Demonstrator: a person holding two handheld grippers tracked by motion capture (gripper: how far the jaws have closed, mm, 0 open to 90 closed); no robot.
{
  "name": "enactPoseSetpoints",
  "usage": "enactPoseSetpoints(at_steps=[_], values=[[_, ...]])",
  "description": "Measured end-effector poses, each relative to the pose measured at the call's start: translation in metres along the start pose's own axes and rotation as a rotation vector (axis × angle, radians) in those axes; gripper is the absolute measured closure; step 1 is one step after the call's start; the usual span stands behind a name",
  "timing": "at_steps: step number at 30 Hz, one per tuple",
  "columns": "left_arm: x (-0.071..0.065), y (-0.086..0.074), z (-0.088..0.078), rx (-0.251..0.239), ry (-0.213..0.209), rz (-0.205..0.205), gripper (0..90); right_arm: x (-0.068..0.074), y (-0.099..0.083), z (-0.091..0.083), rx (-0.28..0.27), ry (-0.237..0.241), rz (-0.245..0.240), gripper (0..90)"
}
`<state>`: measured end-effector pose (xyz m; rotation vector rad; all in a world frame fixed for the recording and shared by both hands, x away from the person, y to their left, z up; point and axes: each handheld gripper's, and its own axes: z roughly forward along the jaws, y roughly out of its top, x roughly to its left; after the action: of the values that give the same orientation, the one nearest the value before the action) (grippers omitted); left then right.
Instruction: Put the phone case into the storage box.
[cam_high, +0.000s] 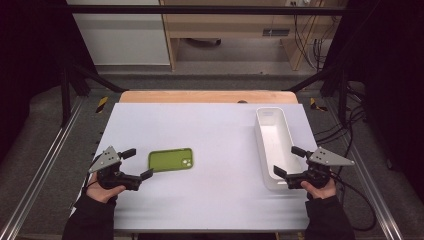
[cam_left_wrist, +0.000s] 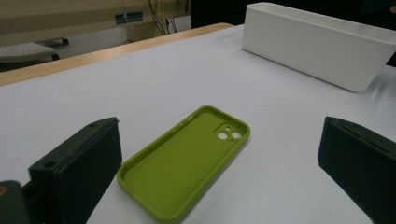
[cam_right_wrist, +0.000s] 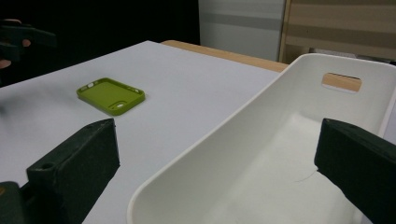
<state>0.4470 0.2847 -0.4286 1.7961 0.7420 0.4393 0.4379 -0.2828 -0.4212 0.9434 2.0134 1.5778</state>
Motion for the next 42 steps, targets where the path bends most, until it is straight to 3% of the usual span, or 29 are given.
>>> enactPoseSetpoints(at_steps=[13,42], values=[[-0.001,0.004,0.0,0.01,0.001,0.0,0.0,0.0,0.001,-0.001,-0.004,0.002,0.001,0.6],[0.004,0.022,0.018,0.085,0.055,-0.009,0.0,0.001,0.001,-0.001,-0.001,0.004,0.001,0.6]])
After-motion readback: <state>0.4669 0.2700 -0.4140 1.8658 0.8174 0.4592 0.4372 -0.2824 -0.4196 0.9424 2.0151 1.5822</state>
